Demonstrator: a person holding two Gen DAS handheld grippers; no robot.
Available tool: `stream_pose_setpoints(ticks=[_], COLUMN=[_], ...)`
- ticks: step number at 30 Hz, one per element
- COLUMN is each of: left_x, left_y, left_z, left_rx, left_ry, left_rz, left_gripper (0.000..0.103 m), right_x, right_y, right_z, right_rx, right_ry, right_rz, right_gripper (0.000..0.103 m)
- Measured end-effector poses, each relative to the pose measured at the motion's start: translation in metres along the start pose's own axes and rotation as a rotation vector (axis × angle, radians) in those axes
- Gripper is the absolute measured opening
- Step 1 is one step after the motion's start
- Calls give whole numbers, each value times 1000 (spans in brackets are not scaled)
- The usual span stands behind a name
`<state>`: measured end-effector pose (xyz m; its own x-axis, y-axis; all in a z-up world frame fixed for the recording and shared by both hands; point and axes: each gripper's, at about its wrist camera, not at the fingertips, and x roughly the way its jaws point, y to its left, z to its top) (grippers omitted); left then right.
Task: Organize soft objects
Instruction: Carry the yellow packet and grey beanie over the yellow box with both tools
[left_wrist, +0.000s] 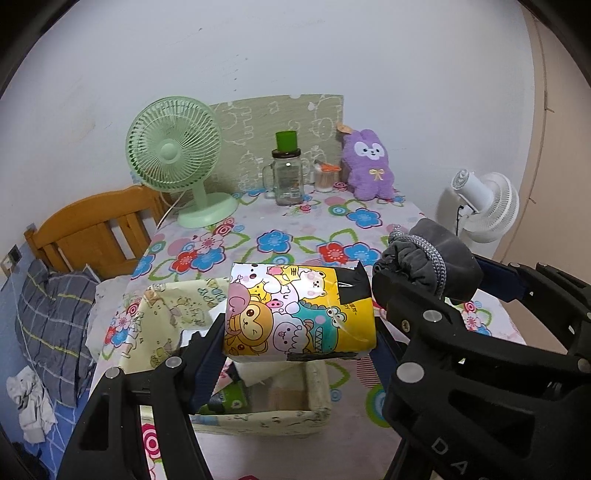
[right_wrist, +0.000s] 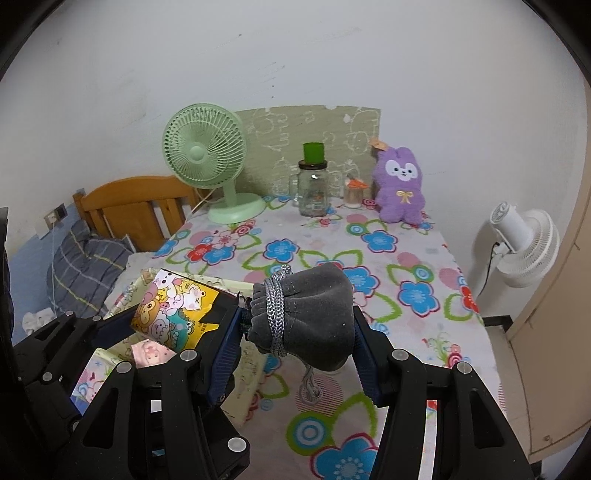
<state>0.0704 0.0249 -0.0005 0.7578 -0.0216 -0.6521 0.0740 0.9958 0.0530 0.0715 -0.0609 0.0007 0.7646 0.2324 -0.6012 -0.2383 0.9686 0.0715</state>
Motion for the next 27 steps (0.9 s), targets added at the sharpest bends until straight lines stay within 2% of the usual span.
stream_pose_setpoints(ticks=[19, 27], left_x=[28, 43], left_y=[51, 72], left_z=[-9, -17], left_rx=[-28, -45], left_ry=[55, 90], left_rz=[51, 50], left_gripper=[75, 75], right_x=[44, 63], right_y=[42, 62], right_z=[1, -2], right_rx=[-27, -58], right_ry=[51, 90], right_rz=[74, 124], right_gripper=[60, 60])
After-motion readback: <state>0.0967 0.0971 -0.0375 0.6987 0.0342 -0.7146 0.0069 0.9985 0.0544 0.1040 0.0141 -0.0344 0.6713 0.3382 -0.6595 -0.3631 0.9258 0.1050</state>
